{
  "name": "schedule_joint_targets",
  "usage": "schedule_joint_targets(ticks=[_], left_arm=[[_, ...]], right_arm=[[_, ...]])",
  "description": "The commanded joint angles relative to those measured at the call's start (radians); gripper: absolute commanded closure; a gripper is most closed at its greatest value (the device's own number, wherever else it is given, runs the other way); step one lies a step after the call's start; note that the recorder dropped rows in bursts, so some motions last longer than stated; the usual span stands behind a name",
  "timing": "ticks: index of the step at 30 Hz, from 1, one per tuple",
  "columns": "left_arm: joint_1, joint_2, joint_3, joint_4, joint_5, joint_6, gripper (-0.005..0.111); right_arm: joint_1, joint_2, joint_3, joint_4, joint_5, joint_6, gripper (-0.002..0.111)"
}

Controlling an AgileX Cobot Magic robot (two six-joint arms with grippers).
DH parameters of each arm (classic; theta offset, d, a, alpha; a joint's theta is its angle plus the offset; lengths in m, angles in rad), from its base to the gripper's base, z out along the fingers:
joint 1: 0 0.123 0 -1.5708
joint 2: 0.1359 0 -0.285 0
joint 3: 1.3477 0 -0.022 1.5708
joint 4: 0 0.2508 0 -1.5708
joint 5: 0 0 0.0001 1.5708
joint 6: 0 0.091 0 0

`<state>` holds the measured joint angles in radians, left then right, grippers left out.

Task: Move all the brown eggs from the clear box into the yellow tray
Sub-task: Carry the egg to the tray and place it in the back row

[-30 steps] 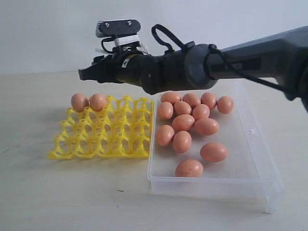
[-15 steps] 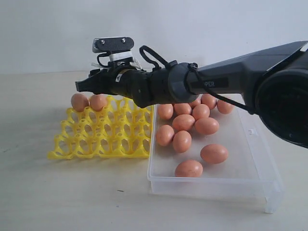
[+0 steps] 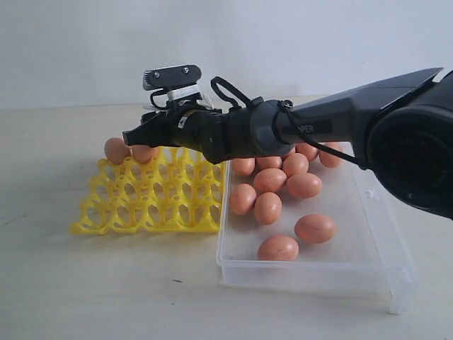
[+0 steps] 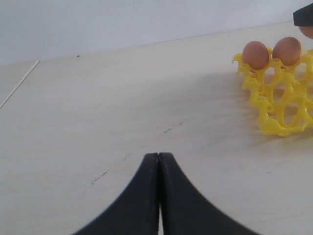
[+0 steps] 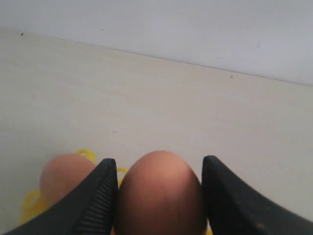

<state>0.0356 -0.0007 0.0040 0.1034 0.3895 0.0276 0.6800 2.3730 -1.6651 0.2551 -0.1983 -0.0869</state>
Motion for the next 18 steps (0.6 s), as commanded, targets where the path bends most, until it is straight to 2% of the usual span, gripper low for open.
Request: schedule_joint_targets(ticks=[1,10,12,14,16,18], left_arm=[[-0.006,0.001,-0.004,-0.002,-0.009,-0.005,0.107],[-0.006,0.001,-0.004,-0.002,-0.009,-0.005,0.107],[-0.006,0.001,-0.004,-0.002,-0.009,-0.005,0.107],[-0.006,0.001,-0.004,-0.002,-0.009,-0.005,0.107],[-0.006,0.001,-0.004,-0.002,-0.009,-0.005,0.107],[-0.006,0.001,-0.004,-0.002,-0.009,-0.005,0.107]], right_arm=[[-0.017,-0.002,-0.009,-0.003,-0.005,-0.006,0.108],[-0.019,0.001,-0.009,-0.003,0.016,0.001,0.108],[-0.019,0.001,-0.009,-0.003,0.016,0.001,0.102],[-0.019,0.001,-0.009,-0.003,0.034,0.001,0.09],[-0.019,0.001,-0.009,-0.003,0.055,0.001,0.069],[-0.019,0.001,-0.009,-0.003,0.055,0.001,0.055]])
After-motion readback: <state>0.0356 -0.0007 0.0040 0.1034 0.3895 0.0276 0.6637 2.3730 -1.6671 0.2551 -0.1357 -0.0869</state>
